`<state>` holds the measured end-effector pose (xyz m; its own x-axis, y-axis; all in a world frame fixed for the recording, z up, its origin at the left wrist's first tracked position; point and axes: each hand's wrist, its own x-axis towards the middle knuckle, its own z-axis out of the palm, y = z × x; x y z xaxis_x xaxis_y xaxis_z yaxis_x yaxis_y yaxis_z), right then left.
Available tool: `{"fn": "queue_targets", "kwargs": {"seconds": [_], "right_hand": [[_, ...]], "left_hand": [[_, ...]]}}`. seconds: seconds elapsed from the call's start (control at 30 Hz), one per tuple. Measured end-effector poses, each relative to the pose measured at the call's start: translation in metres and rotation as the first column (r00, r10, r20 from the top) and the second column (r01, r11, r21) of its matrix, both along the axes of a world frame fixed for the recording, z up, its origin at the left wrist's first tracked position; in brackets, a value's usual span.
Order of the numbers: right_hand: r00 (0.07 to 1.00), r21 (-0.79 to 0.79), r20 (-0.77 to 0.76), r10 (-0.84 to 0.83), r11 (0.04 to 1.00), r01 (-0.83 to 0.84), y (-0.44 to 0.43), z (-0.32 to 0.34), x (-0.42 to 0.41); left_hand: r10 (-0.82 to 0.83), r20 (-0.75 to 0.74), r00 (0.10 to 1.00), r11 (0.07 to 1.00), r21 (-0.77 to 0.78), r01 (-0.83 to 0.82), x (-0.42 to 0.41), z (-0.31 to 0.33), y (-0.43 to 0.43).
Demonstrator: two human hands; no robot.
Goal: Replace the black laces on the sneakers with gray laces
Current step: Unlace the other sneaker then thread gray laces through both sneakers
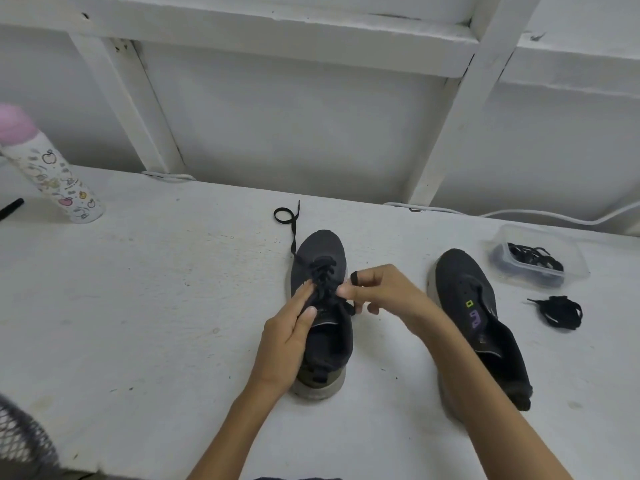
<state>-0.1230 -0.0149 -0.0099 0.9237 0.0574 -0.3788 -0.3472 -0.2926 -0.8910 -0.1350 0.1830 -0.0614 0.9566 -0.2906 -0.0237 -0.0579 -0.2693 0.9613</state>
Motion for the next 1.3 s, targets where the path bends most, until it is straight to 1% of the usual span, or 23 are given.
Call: {"fn": "queue_targets", "kwargs": {"seconds": [0.03,0.1,0.17,0.23,0.3,0.4,0.47,0.57,0.73,0.8,0.87,0.97,1.03,1.1,1.13,1.2,1.3], "right_hand": [[0.999,0.014,0.034,-0.015,1.0,0.015,0.001,0.001,0.001],[0.98,0.041,0.132,-0.151,0.988,0.147,-0.006,0.01,0.007],[0.921,0.096,0.219,-0.322,0.946,0.308,-0.02,0.026,0.014],[0.88,0.159,0.268,-0.392,0.919,0.361,-0.027,0.035,0.019],[0.904,0.181,0.248,-0.349,0.933,0.311,-0.019,0.031,0.02],[0.99,0.068,0.06,-0.13,0.99,0.125,0.0,0.007,0.013],[0.999,0.048,-0.035,-0.033,0.998,0.035,0.005,-0.006,0.007],[1.0,0.086,-0.024,-0.012,0.996,0.014,0.003,-0.01,0.002],[0.991,0.08,-0.01,0.134,0.988,-0.133,-0.004,0.0,0.002],[0.991,0.069,0.009,0.132,0.989,-0.132,-0.005,0.001,0.003],[0.998,0.058,0.053,0.046,0.997,-0.049,-0.006,0.005,0.006],[0.974,0.092,0.147,-0.174,0.983,0.161,-0.011,0.015,0.013],[0.898,0.159,0.227,-0.377,0.924,0.348,-0.018,0.02,0.018],[0.811,0.202,0.282,-0.513,0.858,0.473,-0.022,0.021,0.02],[0.793,0.219,0.29,-0.536,0.843,0.491,-0.022,0.019,0.019],[0.819,0.21,0.249,-0.517,0.854,0.476,-0.02,0.012,0.013],[0.888,-0.004,0.193,-0.417,0.905,0.426,-0.013,0.002,0.0]], "left_hand": [[0.0,-0.002,1.0,1.0,-0.002,0.0,0.0,0.0,0.0],[-0.008,-0.009,1.0,1.0,-0.006,0.008,0.0,0.0,0.0],[-0.013,-0.01,1.0,1.0,-0.011,0.013,0.0,0.0,0.001],[-0.015,-0.007,1.0,1.0,-0.012,0.015,0.0,0.0,0.0],[-0.014,-0.008,1.0,1.0,-0.016,0.014,0.0,-0.001,0.001],[-0.001,-0.009,1.0,1.0,-0.013,0.001,0.0,-0.001,0.001],[0.004,-0.004,1.0,1.0,-0.005,-0.004,0.0,0.0,0.001],[0.001,-0.006,1.0,1.0,0.003,-0.001,0.0,-0.001,0.0],[-0.007,0.004,1.0,1.0,0.009,0.007,0.001,-0.003,0.001],[-0.007,0.0,1.0,1.0,0.002,0.007,0.001,-0.002,0.0],[-0.01,-0.005,1.0,1.0,0.001,0.01,0.0,-0.001,0.0],[-0.015,-0.012,1.0,1.0,-0.006,0.015,0.0,0.0,0.002],[-0.015,-0.013,1.0,1.0,-0.013,0.015,0.0,-0.001,0.003],[-0.017,-0.007,1.0,1.0,-0.014,0.016,0.001,-0.001,0.002],[-0.016,-0.005,1.0,1.0,-0.014,0.016,0.0,-0.001,0.002],[-0.012,-0.004,1.0,1.0,-0.018,0.012,0.0,-0.002,0.002],[-0.008,-0.005,1.0,1.0,-0.017,0.008,0.0,-0.003,0.002]]}}
